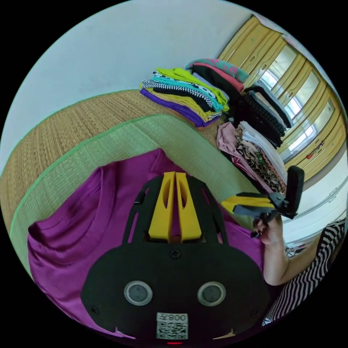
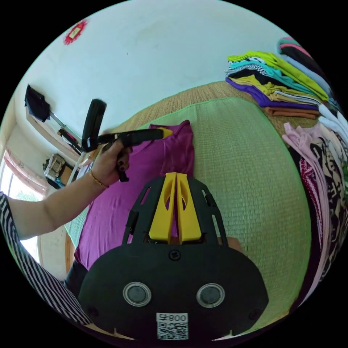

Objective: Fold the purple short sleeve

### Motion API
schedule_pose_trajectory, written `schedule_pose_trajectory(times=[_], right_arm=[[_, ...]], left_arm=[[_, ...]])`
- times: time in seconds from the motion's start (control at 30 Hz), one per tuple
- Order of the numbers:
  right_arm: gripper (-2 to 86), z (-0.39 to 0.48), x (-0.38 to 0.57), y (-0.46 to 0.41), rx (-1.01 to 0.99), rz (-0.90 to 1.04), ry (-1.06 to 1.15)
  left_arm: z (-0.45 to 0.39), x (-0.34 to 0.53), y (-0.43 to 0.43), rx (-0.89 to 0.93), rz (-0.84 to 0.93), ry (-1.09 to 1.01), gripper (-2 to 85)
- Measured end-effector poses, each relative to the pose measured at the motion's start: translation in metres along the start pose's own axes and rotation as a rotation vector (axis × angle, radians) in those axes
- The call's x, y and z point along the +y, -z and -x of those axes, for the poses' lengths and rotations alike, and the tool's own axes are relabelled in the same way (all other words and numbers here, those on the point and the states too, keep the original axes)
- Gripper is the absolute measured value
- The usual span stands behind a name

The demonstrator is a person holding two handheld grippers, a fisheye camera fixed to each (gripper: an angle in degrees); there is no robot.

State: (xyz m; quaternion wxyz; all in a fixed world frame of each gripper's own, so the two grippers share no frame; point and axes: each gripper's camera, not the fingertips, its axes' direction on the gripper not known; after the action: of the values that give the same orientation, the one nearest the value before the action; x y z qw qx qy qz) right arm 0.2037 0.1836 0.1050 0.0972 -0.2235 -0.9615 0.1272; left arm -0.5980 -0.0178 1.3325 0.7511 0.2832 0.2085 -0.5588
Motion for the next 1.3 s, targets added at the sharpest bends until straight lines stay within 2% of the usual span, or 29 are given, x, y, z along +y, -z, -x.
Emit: schedule_pose_trajectory(times=[0.1, 0.23, 0.4, 0.47, 0.63, 0.8, 0.93, 1.1, 1.3], right_arm=[[0.0, -0.015, 0.001, -0.001, -0.026, -0.038, -0.066], [0.0, -0.043, 0.007, -0.007, -0.094, -0.067, -0.185], [0.0, -0.083, 0.015, -0.027, -0.396, -0.132, -0.334], [0.1, -0.078, 0.013, -0.032, -0.396, -0.137, -0.336], [0.3, -0.042, -0.004, -0.054, -0.313, -0.078, -0.311], [2.3, 0.064, -0.044, -0.08, -0.18, -0.016, -0.131], [4.0, 0.166, -0.084, -0.132, -0.225, 0.072, 0.059], [5.7, 0.338, -0.134, -0.239, -0.262, 0.208, 0.357], [5.9, 0.504, -0.163, -0.359, -0.231, 0.342, 0.634]], left_arm=[[0.013, 0.037, 0.04, 0.03, -0.053, 0.057, 2.1], [0.042, 0.116, 0.108, 0.027, -0.132, 0.244, 4.2], [0.076, 0.23, 0.192, -0.112, -0.238, 0.55, 6.5], [0.086, 0.285, 0.223, -0.179, -0.286, 0.698, 7.6], [0.104, 0.357, 0.249, -0.223, -0.334, 0.865, 8.9], [0.125, 0.387, 0.254, -0.202, -0.365, 0.877, 8.6], [0.143, 0.403, 0.265, -0.159, -0.431, 0.864, 8.0], [0.165, 0.418, 0.274, -0.086, -0.443, 0.863, 4.4], [0.178, 0.44, 0.289, -0.026, -0.472, 0.823, 1.8]])
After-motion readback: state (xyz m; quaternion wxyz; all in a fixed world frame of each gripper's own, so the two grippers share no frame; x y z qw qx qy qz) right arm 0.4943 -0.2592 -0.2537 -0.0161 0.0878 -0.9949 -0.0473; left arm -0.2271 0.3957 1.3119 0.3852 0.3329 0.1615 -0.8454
